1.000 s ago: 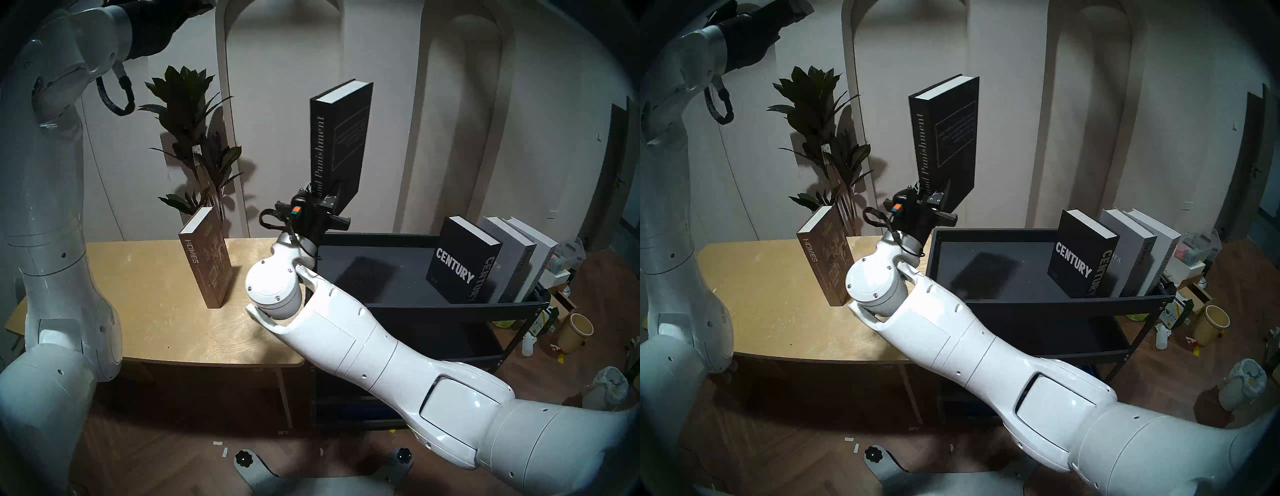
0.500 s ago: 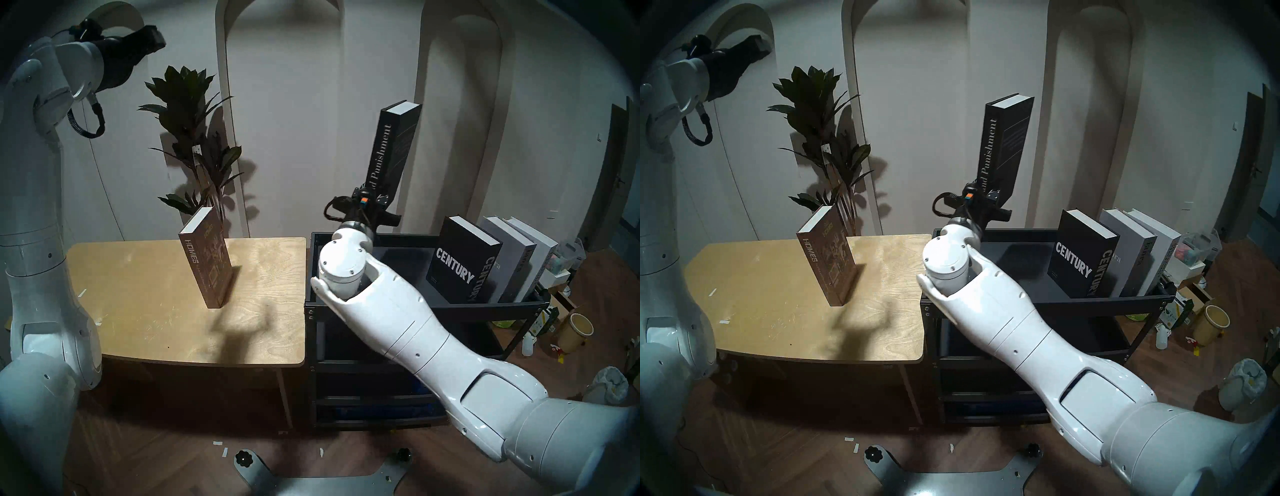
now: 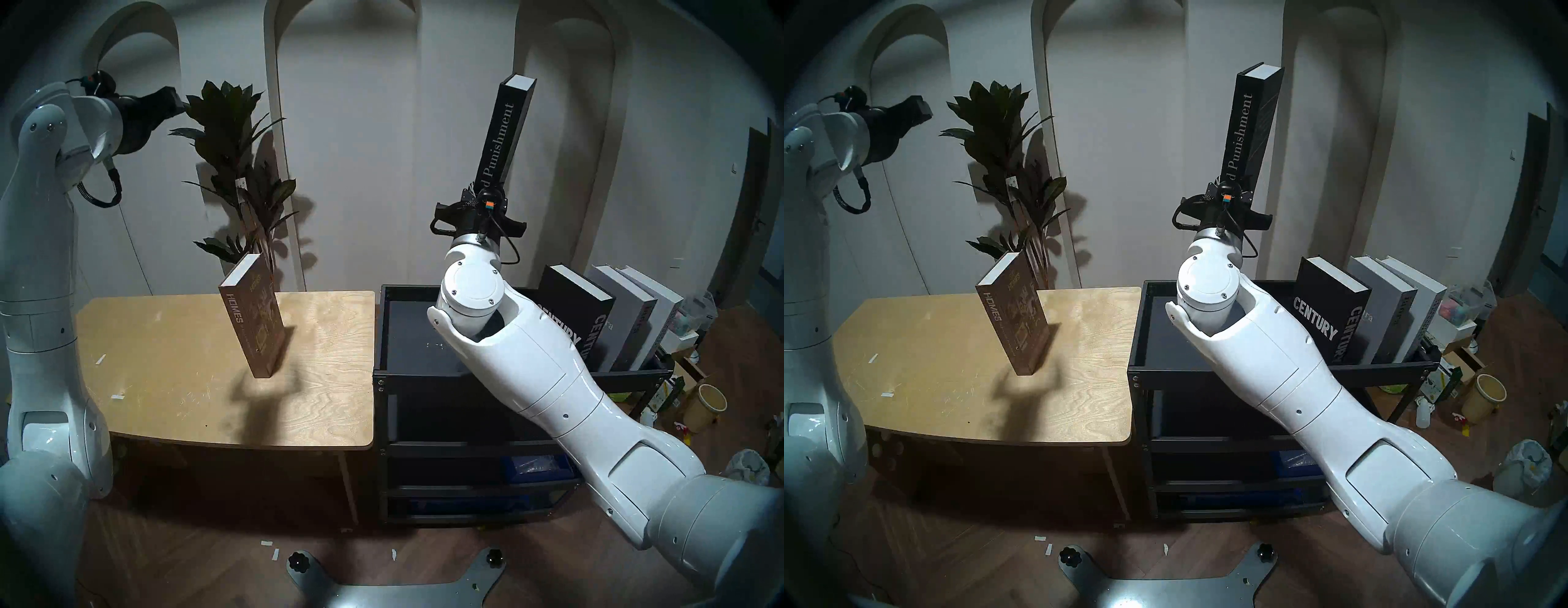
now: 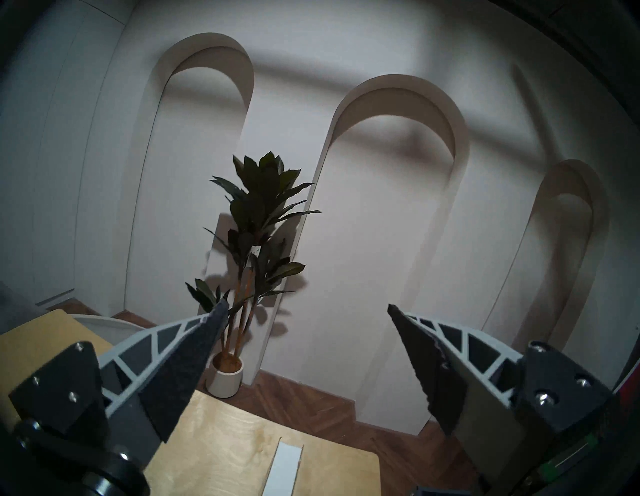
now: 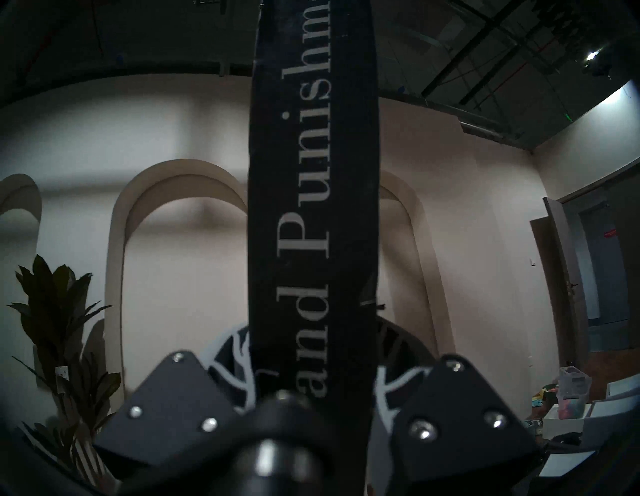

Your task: Move the books from the display table onto the shelf, standing them upright with spines facing out and tallest at one end

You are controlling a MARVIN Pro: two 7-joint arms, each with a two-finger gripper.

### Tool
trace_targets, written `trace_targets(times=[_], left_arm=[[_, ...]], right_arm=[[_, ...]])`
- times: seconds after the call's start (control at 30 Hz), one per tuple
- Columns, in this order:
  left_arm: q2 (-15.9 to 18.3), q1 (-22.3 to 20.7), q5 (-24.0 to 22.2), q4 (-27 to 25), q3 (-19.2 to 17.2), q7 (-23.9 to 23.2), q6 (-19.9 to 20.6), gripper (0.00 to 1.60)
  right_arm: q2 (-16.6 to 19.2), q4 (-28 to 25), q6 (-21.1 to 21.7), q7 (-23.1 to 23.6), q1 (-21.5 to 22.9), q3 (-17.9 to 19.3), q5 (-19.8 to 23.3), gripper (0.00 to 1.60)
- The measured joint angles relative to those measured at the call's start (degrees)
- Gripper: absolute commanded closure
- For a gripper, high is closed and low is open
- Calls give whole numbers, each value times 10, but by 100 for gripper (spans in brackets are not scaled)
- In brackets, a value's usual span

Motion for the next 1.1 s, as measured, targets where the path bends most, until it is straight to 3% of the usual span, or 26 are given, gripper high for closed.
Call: trace_targets(times=[0.5,1.1], left_arm=[[25,55,38,6,-1,-1,0,0],[52,133,83,8,-17,0,-4,0]], right_arm=[[79,-109,37,80,-51,16,74,160],[199,-220,93,154,-131,66,182,160]])
